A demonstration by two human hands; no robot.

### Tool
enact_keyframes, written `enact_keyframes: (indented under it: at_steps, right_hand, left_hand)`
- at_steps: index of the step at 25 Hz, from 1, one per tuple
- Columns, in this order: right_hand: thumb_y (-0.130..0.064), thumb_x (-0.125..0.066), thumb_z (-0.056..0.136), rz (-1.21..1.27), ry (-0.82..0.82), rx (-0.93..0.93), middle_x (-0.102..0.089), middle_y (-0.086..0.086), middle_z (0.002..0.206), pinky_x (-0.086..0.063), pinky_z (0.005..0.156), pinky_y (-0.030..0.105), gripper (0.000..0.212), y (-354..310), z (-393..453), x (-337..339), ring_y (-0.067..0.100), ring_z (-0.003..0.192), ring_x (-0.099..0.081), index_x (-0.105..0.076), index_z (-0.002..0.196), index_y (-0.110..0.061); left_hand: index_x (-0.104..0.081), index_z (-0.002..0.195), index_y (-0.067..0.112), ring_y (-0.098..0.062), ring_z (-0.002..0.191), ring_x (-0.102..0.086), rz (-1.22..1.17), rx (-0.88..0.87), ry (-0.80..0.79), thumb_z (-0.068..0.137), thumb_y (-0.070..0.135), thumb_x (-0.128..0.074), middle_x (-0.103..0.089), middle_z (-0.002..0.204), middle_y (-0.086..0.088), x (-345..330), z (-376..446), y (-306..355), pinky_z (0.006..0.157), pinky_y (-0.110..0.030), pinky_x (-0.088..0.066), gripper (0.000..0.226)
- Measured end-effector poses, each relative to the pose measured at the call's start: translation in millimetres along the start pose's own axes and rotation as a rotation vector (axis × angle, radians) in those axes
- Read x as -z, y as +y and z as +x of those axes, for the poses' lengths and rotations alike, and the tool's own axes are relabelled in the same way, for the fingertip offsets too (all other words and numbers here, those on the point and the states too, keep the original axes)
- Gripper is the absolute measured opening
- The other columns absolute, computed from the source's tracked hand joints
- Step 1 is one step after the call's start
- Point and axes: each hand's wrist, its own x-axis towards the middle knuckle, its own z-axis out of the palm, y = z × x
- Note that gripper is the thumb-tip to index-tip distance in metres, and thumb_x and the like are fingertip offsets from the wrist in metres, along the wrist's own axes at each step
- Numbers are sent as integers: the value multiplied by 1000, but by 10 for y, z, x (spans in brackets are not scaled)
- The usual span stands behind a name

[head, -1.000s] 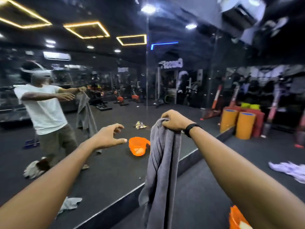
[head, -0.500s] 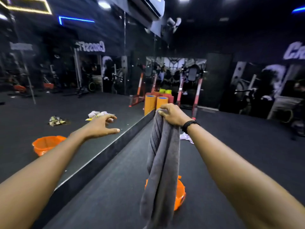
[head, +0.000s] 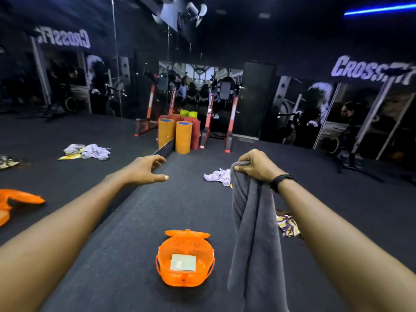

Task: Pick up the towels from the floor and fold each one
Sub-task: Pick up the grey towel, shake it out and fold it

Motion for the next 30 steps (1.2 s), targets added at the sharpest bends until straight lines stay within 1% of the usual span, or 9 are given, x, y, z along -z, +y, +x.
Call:
enact_keyframes:
  at_steps: [4, 11, 13, 16, 17, 20, 22, 27, 30]
  right_hand:
    - [-14, -68, 85, 20, -17, 9, -72, 2, 80, -46, 68, 21, 7, 340, 424, -58, 7, 79, -60, -75, 85, -16]
    - [-6, -63, 90, 356, -83, 34, -70, -7, 81, -47, 75, 17, 21, 616, 1376, -69, -8, 74, -59, -71, 84, -25]
    - [-6, -60, 92, 471, -66, 32, -69, -6, 81, -46, 72, 13, 17, 649, 1580, -57, -5, 74, -60, -71, 86, -18]
    - [-8, -60, 93, 496, -48, 24, -66, -15, 74, -43, 70, 10, 18, 800, 1808, -124, -10, 72, -56, -69, 80, -19]
    - [-10, -61, 93, 492, -33, 11, -64, -18, 67, -41, 67, 10, 21, 910, 1897, -172, -12, 68, -53, -66, 75, -20]
    - [-20, -68, 89, 484, 6, -30, -51, -15, 57, -34, 54, 19, 29, 1243, 2146, -327, -3, 56, -43, -58, 61, -20]
    - [-20, -73, 84, 530, -36, -24, -50, -9, 56, -33, 49, 18, 29, 1389, 2311, -415, 0, 52, -41, -57, 60, -17]
    - [-15, -77, 80, 644, -175, 82, -62, 6, 68, -46, 55, 20, 16, 1417, 2913, -516, 7, 56, -54, -64, 76, -5]
    - [-11, -70, 86, 642, -168, 227, -62, 11, 72, -45, 61, 21, 15, 1426, 3333, -519, 13, 65, -54, -66, 85, 4]
  left_hand:
    - [-51, 130, 24, -15, 115, -56, 1, -54, -52, 79, 41, -74, -58, 126, -2, -224, 688, -48, 99, -31, -45, 59]
    - [-49, 131, 31, -10, 111, -57, -133, -134, -209, 56, 68, -76, -57, 120, 9, -411, 1878, 41, 97, -31, -48, 87]
    - [-53, 126, 30, -6, 106, -58, -172, -184, -268, 64, 56, -80, -59, 115, 12, -520, 2128, 165, 95, -30, -49, 72]
    - [-68, 86, 29, 5, 73, -58, -213, -304, -154, 81, 35, -75, -68, 85, 11, -710, 2465, 269, 75, -29, -50, 11]
    - [-68, 80, 29, 4, 71, -60, -303, -297, -93, 86, 27, -70, -70, 81, 7, -742, 2598, 262, 73, -30, -51, 6]
    - [-71, 89, 7, -12, 77, -61, -617, -237, 85, 91, 22, -62, -69, 85, -3, -745, 2957, 304, 72, -41, -53, 18]
    - [-63, 80, -8, -13, 68, -46, -638, -247, 169, 92, 20, -62, -54, 71, -5, -693, 3156, 400, 62, -33, -39, 30]
    - [-39, 45, 22, -5, 47, -26, -272, -323, 169, 86, 22, -70, -28, 49, 8, -641, 3674, 611, 48, -21, -19, 52]
    - [-51, 47, 21, -3, 48, -31, -216, -263, 156, 83, 27, -73, -36, 49, 8, -699, 3912, 563, 50, -23, -22, 43]
